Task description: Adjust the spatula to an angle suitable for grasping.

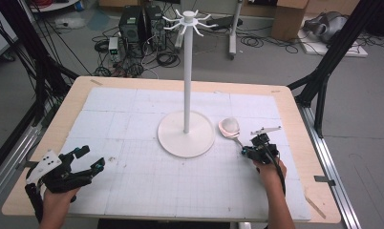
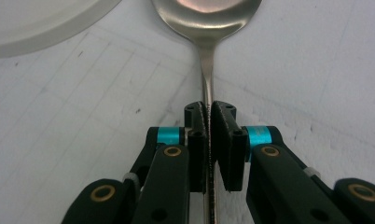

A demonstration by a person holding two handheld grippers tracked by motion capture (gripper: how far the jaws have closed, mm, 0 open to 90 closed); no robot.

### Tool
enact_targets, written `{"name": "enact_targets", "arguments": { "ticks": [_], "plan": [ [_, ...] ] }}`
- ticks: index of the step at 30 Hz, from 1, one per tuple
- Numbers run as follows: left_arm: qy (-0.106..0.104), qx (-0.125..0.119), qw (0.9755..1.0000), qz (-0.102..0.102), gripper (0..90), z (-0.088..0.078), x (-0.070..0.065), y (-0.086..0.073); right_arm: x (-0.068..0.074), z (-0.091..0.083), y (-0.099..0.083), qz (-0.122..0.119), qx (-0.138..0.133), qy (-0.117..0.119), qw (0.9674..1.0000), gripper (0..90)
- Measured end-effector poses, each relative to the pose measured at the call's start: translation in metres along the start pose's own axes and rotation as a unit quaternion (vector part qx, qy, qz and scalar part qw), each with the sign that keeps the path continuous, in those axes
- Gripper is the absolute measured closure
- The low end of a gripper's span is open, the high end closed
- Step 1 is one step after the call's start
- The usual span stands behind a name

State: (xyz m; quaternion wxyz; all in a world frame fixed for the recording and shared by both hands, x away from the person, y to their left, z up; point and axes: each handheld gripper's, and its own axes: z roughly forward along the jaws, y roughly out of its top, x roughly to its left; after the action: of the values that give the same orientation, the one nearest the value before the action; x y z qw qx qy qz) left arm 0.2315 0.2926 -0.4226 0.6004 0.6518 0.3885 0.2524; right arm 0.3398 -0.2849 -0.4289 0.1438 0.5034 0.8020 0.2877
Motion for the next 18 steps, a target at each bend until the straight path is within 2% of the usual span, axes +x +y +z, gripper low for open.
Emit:
{"name": "enact_targets", "arguments": {
  "ticks": [2, 7, 11, 13, 16, 18],
  "plan": [
    [0.0, 0.001, 1.0, 0.0, 20.8, 0.0, 0.0, 0.0, 0.001, -0.005, -0.007, -0.011, -0.001, 0.013, 0.9998, 83.8],
    [0.0, 0.003, 1.0, 0.001, 20.9, 0.0, 0.0, 0.0, 0.005, -0.013, -0.014, -0.031, -0.007, 0.029, 0.9991, 83.8],
    [0.0, 0.003, 1.0, 0.0, 20.9, 0.001, 0.0, 0.0, 0.008, -0.022, -0.023, -0.054, -0.009, 0.055, 0.997, 83.9],
    [-0.001, 0.004, 1.0, -0.001, 20.9, 0.001, -0.001, -0.001, 0.009, -0.023, -0.024, -0.058, -0.008, 0.057, 0.9967, 83.8],
    [-0.001, 0.004, 1.0, 0.001, 21.0, 0.001, -0.001, 0.0, 0.011, -0.025, -0.028, -0.081, -0.002, 0.07, 0.9943, 83.8],
    [-0.001, 0.004, 1.0, 0.001, 21.0, 0.001, -0.001, 0.0, 0.016, -0.024, -0.03, -0.109, -0.001, 0.088, 0.9902, 83.8]
  ]
}}
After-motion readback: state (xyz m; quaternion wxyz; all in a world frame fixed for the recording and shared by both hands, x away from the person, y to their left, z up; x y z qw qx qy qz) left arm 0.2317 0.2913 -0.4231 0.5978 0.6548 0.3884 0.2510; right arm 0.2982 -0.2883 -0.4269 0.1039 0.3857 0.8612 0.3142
